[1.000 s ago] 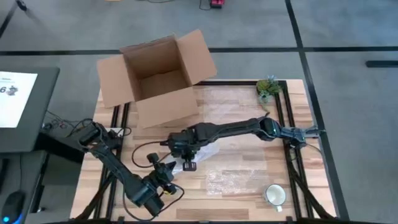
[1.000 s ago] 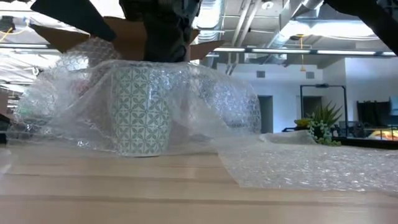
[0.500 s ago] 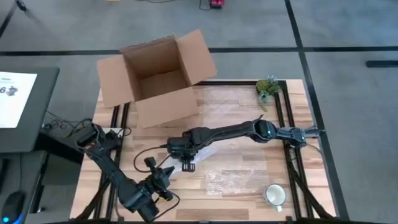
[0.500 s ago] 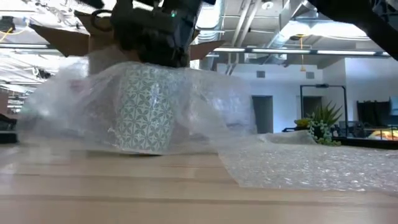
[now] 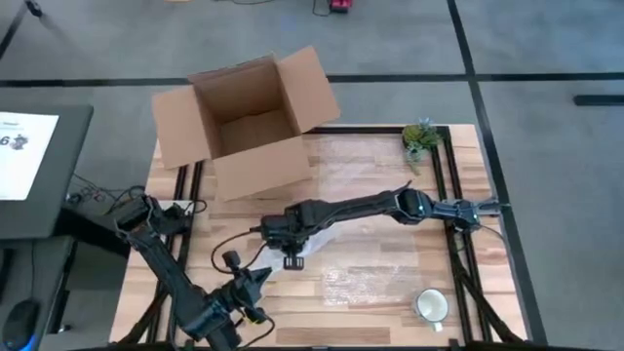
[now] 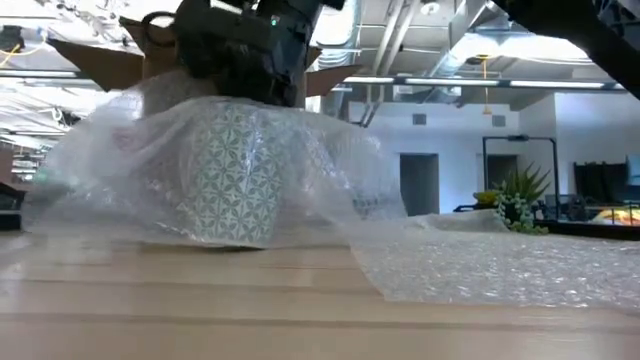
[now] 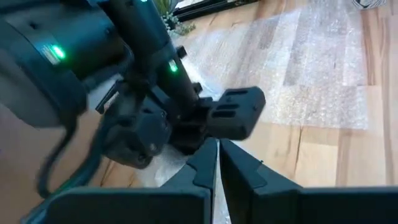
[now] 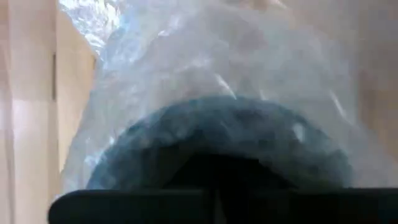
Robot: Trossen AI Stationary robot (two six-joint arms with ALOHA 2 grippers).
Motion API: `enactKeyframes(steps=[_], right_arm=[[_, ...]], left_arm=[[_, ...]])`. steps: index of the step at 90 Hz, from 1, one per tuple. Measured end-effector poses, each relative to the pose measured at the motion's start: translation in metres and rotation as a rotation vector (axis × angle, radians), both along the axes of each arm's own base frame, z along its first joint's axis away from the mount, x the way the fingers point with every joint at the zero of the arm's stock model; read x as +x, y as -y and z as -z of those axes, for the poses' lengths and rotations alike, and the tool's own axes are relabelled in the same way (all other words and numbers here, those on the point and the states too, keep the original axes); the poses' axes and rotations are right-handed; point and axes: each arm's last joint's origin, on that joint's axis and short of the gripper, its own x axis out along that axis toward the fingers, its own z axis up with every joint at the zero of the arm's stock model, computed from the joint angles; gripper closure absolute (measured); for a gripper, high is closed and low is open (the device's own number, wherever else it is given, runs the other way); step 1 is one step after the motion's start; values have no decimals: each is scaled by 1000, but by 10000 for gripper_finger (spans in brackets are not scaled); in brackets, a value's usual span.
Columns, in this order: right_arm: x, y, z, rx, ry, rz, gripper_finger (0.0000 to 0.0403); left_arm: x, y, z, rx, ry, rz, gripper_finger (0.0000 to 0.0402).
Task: Wrap mug
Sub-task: Wrap the green patterned mug with the bubble wrap
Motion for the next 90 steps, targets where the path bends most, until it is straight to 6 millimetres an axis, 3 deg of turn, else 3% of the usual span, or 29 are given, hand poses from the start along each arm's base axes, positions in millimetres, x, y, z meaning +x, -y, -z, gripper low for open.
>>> enactKeyframes(steps=[15,41,76,90], right_arm=[[-9,2,-31,-27,60,16,403],[-8,-6,-53,-48,185,3,403],[15,-8,27,12,45,-60,403],[17,-3,49,46,-15,-69,403]], left_arm=[[-1,1,0,-3,2,2,401],[-2,1,0,-2,2,6,401],[-3,2,0,-1,-1,10,401],[-3,2,0,-1,-1,10,401]])
